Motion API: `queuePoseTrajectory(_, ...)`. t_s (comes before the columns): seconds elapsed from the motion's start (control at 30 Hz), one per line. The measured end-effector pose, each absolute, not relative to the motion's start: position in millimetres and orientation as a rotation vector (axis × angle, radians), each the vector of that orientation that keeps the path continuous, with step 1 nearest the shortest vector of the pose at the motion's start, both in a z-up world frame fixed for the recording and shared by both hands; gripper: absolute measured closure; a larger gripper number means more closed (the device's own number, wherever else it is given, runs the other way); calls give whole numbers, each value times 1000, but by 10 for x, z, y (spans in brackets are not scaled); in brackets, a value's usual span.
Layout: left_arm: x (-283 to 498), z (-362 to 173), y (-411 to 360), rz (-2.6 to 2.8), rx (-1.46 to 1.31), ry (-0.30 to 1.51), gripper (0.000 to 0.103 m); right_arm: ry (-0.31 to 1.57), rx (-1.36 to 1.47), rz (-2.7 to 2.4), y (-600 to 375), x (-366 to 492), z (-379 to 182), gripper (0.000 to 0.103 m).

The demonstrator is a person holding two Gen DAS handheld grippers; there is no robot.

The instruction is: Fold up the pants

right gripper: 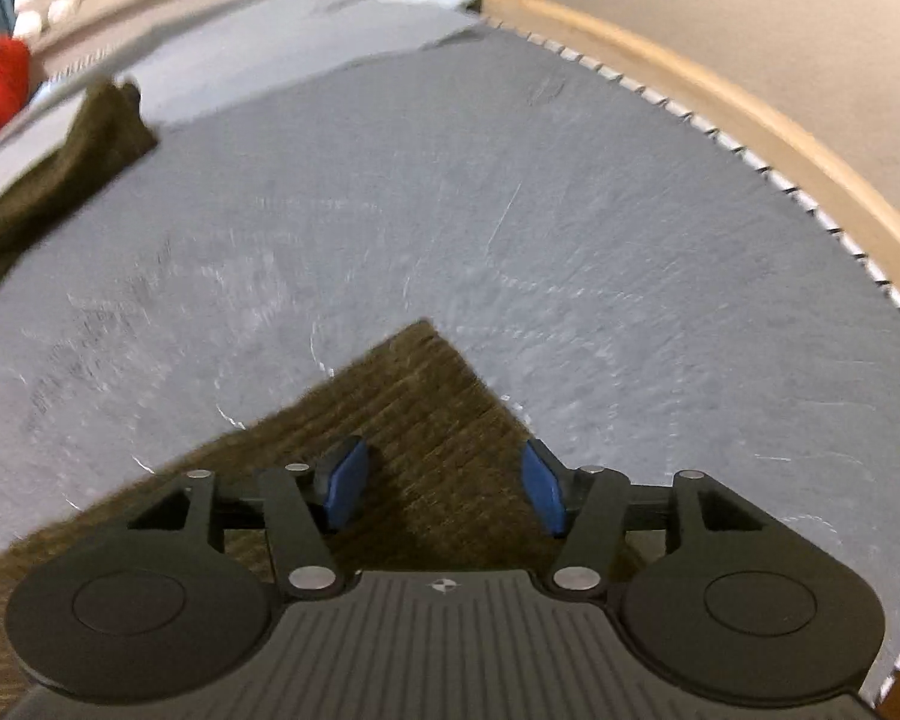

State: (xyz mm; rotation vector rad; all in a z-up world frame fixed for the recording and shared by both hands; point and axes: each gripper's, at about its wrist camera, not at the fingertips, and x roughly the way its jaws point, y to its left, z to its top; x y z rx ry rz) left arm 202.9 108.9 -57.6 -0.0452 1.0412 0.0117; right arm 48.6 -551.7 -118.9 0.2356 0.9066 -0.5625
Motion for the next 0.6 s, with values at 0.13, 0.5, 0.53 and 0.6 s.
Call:
queuePoseTrajectory(0.13,2155,-536,987,17,-37,1034,44,854,192,-539,-5554,547,-1131,101)
queuePoseTrajectory(0.5,2378,-373,196,-111,-47,915,79,669,534,-752,-5673,226,-640,98)
queuePoseTrajectory(0.53,2435,-373,71,-134,-41,904,84,636,571,-714,-5530,255,-501,97)
queuePoseTrajectory(0.6,2565,-378,-215,-179,-11,880,87,585,645,-631,-5185,332,-235,90)
